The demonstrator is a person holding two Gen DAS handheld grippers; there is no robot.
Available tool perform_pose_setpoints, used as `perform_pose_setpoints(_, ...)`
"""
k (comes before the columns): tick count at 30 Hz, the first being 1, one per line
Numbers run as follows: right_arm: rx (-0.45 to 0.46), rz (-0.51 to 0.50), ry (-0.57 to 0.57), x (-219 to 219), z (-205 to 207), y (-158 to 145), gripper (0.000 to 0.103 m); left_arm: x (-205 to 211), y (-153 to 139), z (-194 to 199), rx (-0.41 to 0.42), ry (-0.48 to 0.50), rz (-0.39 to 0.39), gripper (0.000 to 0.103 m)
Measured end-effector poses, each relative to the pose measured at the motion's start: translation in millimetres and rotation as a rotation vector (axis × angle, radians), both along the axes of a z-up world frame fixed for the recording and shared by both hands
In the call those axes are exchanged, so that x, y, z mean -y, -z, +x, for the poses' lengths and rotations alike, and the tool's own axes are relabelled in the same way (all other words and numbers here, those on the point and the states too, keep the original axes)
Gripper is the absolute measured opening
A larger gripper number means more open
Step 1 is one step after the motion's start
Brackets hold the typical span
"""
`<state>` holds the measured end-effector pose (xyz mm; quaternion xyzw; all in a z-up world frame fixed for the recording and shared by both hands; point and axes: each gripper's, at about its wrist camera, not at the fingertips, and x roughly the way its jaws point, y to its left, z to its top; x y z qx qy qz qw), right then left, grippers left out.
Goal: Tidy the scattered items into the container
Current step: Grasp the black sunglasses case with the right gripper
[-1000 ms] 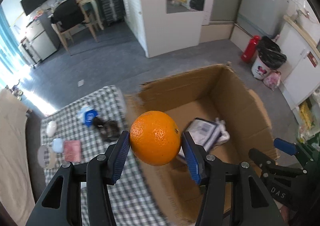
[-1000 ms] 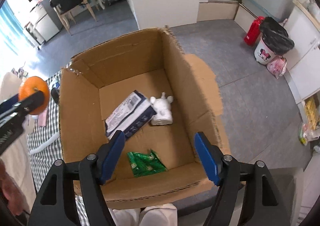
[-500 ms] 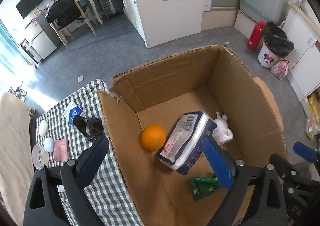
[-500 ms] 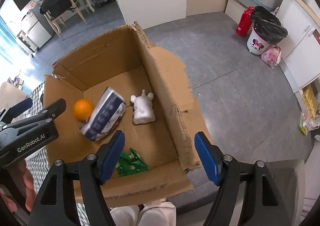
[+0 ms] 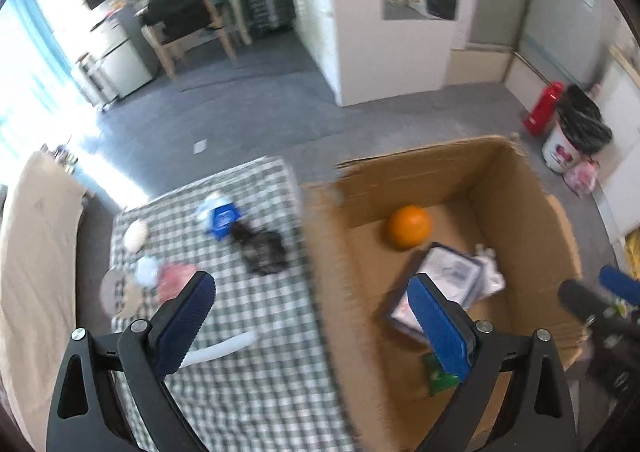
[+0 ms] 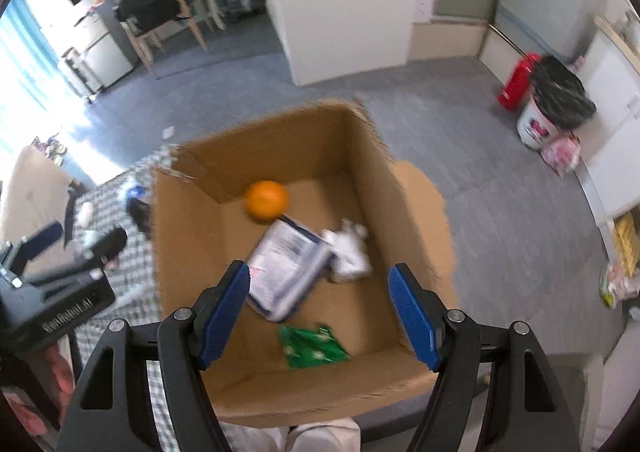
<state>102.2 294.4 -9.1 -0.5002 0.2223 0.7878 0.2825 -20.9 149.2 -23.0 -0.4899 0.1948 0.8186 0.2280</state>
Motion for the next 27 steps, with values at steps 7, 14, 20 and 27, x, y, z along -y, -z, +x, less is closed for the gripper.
perform_pose_setpoints(7,-0.038,-0.017,-0.123,60.5,-58.0,0.6,0.072,101.8,28.3,-32.6,0.041,-0.148,-0.004,0.1)
perform_pose_setpoints(14,-0.015,-0.03,-0.257,120.8,-112.8,20.8,0.072,185.2,65.3,-57.4,0.058,-0.293,-0.074,0.1)
perform_pose_setpoints(20,-0.011,0.002,-0.333,150.9,-172.2,37.1,0.072,233.8,87.2,-97.8,0.056,-0.369,-0.073,0.1)
perform_pose_setpoints(27,0.084,-0.017,-0.399,155.2,-244.4,100.0,0.072,268.5,106.9,-129.5,0.063,-0.41,-0.064,0.1)
